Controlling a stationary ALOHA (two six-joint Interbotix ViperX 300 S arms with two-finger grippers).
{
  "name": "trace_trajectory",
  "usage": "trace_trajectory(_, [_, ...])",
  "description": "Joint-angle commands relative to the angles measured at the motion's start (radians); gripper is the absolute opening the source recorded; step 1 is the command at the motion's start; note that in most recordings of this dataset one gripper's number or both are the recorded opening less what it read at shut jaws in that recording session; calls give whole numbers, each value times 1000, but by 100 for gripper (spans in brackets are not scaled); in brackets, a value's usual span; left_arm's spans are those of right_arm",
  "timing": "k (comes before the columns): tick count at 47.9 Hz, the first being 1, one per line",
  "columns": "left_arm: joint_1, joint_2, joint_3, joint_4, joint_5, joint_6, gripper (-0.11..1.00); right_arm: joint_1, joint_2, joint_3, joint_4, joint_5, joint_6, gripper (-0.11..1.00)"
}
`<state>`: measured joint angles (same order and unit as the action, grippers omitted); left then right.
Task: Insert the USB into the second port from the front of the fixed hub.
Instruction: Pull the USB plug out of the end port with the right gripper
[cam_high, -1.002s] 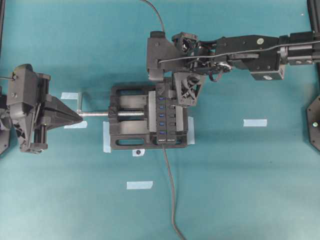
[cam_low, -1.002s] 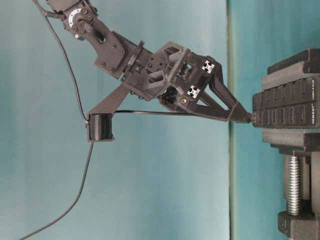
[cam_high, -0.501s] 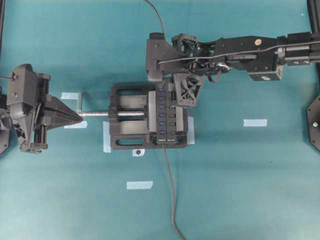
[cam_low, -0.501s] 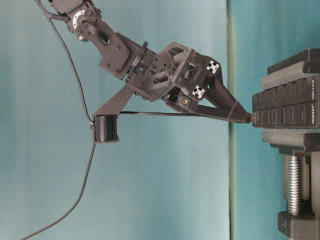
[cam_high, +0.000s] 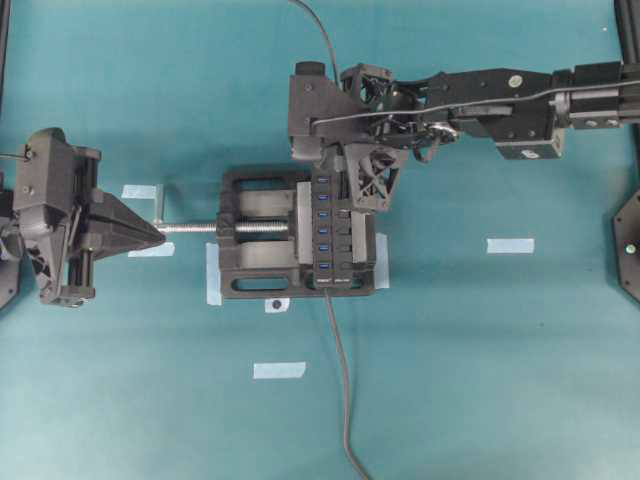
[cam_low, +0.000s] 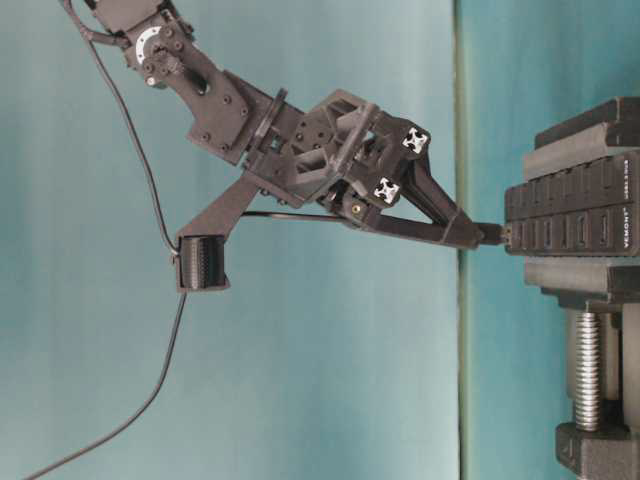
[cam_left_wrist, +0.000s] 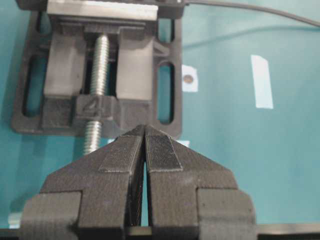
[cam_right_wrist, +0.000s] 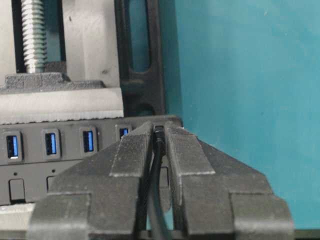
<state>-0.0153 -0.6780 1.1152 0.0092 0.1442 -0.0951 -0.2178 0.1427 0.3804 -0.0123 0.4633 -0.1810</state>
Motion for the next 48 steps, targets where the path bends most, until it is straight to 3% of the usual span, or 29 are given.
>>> trace_trajectory(1, [2,0,-25,2,-9,-2,0,0,-14,-18,-2,3,-9,10])
trace_trajectory(19, [0,0,-23,2,-9,-2,0,-2,-14,-58,0,38,-8,10])
trace_trajectory(38, [0,0,-25,2,-26,-2,0,3,-17,-187,28,245,5,10])
trace_trajectory(48, [0,0,-26,2,-26,-2,0,20,-18,-212,35,291,5,10])
